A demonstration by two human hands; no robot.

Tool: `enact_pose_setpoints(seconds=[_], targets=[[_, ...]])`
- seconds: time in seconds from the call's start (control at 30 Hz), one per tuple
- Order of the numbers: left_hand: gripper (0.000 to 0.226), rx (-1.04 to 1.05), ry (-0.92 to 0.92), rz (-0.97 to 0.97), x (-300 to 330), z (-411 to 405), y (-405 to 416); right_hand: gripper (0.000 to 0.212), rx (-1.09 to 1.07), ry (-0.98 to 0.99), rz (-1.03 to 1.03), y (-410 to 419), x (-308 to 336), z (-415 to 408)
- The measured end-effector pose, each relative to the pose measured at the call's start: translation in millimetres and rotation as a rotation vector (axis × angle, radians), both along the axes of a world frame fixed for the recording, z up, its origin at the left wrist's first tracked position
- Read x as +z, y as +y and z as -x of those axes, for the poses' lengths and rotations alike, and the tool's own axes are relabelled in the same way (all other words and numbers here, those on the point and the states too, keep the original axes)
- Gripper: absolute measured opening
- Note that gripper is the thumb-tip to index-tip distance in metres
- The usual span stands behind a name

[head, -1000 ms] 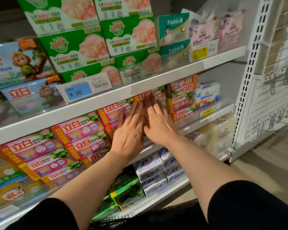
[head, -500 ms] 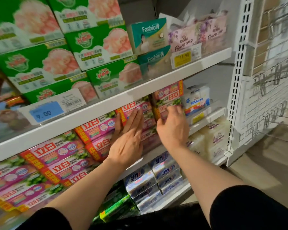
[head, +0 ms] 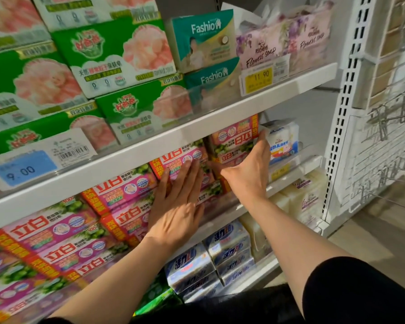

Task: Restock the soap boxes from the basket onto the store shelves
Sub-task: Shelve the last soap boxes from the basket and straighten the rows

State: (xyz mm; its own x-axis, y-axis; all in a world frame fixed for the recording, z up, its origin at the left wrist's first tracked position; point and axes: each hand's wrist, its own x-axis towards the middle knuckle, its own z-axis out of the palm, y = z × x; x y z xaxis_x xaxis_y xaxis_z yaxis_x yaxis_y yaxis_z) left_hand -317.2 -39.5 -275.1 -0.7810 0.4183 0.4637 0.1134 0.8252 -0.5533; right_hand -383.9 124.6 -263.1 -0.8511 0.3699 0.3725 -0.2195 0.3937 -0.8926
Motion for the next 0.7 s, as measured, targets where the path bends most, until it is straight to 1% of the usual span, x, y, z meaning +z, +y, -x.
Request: enact_pose_setpoints(seconds=[0.17,0.33,0.37,0.47,0.5,0.53,0.63,0.7], targets=[[0.074,0.005,0.012,0.013,-2,0,-1,0.135,0.003,0.011,0.064,-1,1,4],[0.073,0.007,0.014,0.02,1,-2,0,0.125,0.006,0.048,0.154,-8,8,8],[0.074,0.005,0.009,0.018,2,-2,0,0.12,-0.002,0.05,0.159,-7,10,10],[0.073,-0.001,-0.002,0.018,3,-3,1,0.09,-0.051,0.036,0.133,-4,14,10],[0.073,0.001,-0.008,0.016,4,-4,1,0.086,-0.064,0.043,0.135,-3,16,7],[0.073,0.002,-0.014,0.011,4,-4,1,0.087,-0.069,0.06,0.149,-3,16,4],[0.072,-0.008,-0.027,-0.009,5,-6,2,0.106,-0.057,0.113,0.184,4,17,-6],[0.072,-0.011,-0.042,-0.023,6,-7,2,0.106,-0.046,0.153,0.194,11,18,-14]])
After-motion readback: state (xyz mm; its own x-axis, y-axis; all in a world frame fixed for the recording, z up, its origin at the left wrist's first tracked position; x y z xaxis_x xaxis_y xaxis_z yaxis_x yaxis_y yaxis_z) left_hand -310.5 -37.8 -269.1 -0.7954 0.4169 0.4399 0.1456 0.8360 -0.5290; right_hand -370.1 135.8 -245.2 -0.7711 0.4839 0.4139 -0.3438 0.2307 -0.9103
